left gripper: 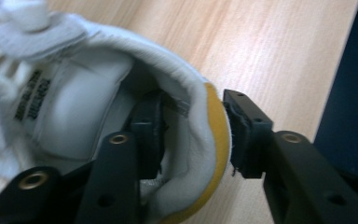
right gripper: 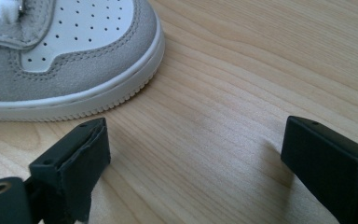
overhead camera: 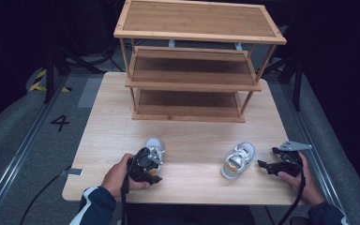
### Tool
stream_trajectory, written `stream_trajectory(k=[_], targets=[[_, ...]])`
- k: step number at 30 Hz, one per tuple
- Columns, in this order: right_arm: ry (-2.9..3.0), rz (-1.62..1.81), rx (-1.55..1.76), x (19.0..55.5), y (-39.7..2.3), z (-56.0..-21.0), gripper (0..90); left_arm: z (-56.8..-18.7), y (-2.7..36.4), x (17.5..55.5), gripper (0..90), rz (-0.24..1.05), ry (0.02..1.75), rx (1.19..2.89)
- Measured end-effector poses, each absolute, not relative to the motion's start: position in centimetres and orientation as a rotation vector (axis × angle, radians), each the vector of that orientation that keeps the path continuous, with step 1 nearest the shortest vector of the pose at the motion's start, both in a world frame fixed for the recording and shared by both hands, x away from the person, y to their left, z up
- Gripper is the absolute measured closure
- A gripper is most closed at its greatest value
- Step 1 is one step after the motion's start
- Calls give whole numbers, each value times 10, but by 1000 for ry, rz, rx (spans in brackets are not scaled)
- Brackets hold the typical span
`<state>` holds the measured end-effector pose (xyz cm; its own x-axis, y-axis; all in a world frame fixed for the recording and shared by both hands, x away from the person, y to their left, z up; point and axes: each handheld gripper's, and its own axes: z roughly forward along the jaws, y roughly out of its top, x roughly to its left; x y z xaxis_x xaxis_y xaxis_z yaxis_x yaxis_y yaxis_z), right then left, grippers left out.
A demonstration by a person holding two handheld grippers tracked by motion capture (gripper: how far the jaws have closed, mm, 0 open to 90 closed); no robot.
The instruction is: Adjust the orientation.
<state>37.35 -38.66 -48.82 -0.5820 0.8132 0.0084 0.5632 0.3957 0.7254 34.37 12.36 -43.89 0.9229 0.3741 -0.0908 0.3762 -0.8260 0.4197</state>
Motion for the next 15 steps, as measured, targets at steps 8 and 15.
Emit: stream_trajectory(k=[8, 15], targets=[[2311, 999, 1193, 374, -387, -488, 81, -439, 125, 346, 629, -13, 529, 2627], [2311, 1000, 1192, 374, -387, -488, 80, -440, 124, 347, 632, 24, 536, 2611]])
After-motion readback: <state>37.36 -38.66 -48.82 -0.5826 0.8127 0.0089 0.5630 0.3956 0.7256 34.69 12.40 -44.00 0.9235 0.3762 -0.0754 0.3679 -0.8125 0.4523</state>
